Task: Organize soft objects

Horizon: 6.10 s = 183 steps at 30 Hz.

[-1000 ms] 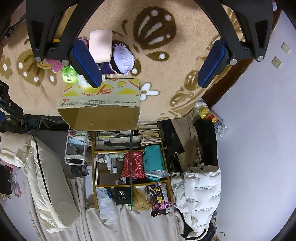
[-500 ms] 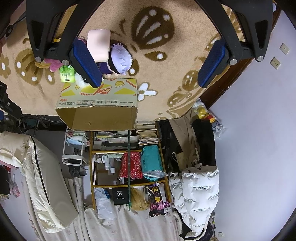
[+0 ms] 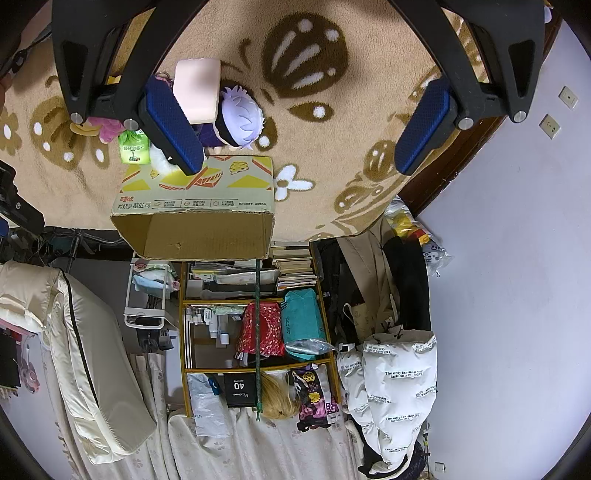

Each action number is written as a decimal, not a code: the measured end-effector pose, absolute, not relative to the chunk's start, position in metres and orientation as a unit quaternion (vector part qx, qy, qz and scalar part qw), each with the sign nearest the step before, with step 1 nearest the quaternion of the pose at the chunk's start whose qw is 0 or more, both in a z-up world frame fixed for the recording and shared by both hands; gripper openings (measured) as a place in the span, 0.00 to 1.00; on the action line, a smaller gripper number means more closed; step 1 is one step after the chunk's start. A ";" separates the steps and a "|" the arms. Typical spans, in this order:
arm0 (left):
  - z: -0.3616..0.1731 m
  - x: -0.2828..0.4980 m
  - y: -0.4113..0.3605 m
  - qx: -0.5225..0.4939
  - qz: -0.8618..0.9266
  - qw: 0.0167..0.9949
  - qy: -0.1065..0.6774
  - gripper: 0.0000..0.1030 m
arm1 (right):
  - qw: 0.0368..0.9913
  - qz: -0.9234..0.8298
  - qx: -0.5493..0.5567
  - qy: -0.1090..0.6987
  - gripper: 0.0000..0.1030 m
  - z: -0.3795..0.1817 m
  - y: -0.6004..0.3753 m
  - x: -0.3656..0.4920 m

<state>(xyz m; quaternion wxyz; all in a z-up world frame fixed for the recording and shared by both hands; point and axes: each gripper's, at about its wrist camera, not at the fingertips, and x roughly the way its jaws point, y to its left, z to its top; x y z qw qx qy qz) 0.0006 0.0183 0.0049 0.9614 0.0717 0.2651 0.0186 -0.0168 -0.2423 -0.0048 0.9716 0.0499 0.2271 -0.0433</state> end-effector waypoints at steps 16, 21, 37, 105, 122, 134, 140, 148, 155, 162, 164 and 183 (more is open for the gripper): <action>0.004 0.000 0.019 0.073 0.018 0.961 0.265 0.99 | 0.970 -0.041 0.046 0.234 1.00 -0.009 -0.240 -0.016; 0.000 0.004 0.017 0.076 0.015 0.958 0.278 0.99 | 0.970 -0.037 0.044 0.237 1.00 -0.010 -0.238 -0.015; -0.023 0.025 -0.003 0.101 -0.008 0.931 0.349 0.99 | 0.955 0.020 0.029 0.294 1.00 -0.014 -0.234 0.007; -0.157 0.093 -0.041 0.034 -0.120 0.789 0.602 0.47 | 0.826 0.108 0.032 0.552 0.66 -0.130 -0.203 0.081; -0.134 0.078 -0.040 0.053 -0.106 0.809 0.576 0.37 | 0.850 0.094 0.020 0.518 0.62 -0.113 -0.205 0.073; -0.101 0.067 -0.031 0.044 -0.073 0.856 0.511 0.37 | 0.899 0.066 0.036 0.432 0.61 -0.075 -0.220 0.058; -0.070 0.052 -0.028 0.050 -0.053 0.898 0.433 0.37 | 0.925 0.057 0.047 0.373 0.61 -0.052 -0.228 0.048; -0.031 0.037 -0.021 0.058 -0.035 0.940 0.333 0.37 | 0.951 0.048 0.065 0.298 0.61 -0.018 -0.235 0.037; 0.003 0.037 -0.022 0.067 -0.039 0.958 0.276 0.37 | 0.962 0.056 0.073 0.257 0.61 0.010 -0.238 0.043; 0.035 0.054 -0.027 0.076 -0.039 0.968 0.235 0.37 | 0.973 0.057 0.048 0.220 0.61 0.036 -0.231 0.056; 0.042 0.062 -0.028 0.079 -0.037 0.970 0.226 0.37 | 0.975 0.056 0.040 0.211 0.61 0.041 -0.229 0.062; 0.021 0.143 -0.028 0.074 -0.045 0.969 0.231 0.38 | 0.975 0.050 0.086 0.201 0.61 0.029 -0.231 0.116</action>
